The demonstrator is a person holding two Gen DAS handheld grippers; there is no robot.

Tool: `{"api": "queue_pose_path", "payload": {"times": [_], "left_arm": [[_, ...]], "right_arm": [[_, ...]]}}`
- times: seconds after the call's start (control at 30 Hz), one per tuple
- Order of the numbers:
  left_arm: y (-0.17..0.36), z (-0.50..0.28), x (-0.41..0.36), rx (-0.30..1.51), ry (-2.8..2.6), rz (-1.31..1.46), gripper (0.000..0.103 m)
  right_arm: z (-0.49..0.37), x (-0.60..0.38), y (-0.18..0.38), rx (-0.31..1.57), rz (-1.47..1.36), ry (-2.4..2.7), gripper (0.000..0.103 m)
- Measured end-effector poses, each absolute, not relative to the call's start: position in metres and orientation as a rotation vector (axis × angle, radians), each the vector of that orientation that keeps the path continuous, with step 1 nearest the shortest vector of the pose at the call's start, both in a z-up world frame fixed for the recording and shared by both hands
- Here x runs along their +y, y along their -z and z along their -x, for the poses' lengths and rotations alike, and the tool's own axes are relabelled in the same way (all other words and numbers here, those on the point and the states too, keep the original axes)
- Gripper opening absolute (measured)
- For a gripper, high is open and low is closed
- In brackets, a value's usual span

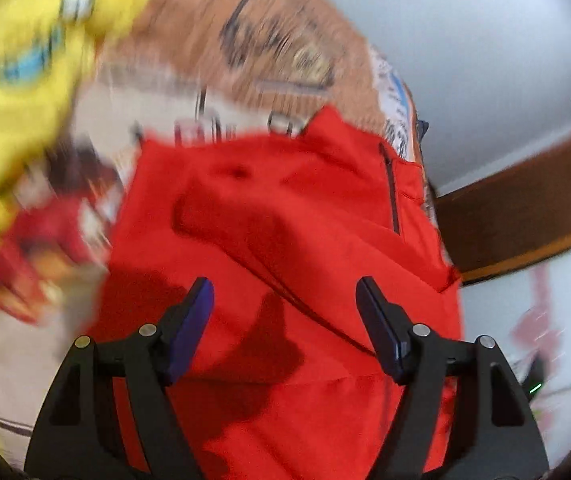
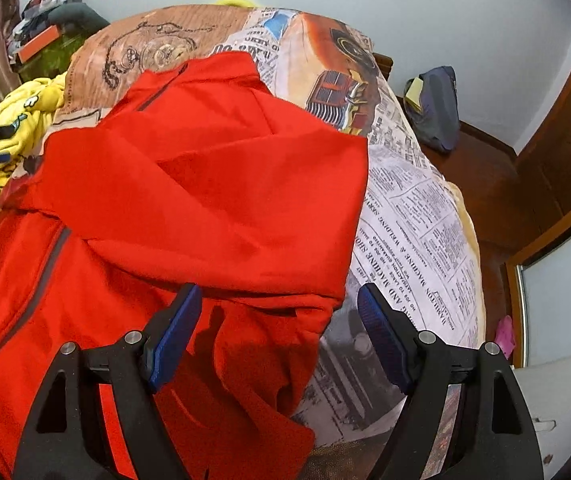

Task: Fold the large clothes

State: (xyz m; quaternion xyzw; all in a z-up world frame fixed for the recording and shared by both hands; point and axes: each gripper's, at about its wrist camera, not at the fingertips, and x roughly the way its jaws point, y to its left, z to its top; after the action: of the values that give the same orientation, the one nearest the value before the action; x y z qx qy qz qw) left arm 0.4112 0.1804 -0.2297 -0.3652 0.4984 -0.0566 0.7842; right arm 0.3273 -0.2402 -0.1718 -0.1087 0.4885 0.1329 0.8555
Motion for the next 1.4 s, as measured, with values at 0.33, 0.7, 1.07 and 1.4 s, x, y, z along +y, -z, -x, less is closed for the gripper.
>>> {"api": "queue_pose_path", "payload": {"times": [0.33, 0.7, 1.07, 1.4], "left_arm": [[0.293, -0.473, 0.184, 1.087, -0.035, 0.841, 0.057], [0.182, -0.454, 0.14, 0.857, -0.031, 0.364, 0.003], [0.108, -0.384, 0.158, 0.722, -0.065, 0.28, 0.003], [0.229, -0.365, 0.169, 1.018, -0.13, 0.362, 0.003]], "right_arm": [[-0.333, -0.246, 0.173, 1.023, 0.191, -0.251, 0.077], [-0.383, -0.244, 0.172, 1.015, 0.178, -0.222, 0.077], [-0.424, -0.216, 0.201, 1.044, 0.322, -0.198, 0.078], [-0.406, -0.259, 0.17, 1.003, 0.232, -0.173, 0.078]]}}
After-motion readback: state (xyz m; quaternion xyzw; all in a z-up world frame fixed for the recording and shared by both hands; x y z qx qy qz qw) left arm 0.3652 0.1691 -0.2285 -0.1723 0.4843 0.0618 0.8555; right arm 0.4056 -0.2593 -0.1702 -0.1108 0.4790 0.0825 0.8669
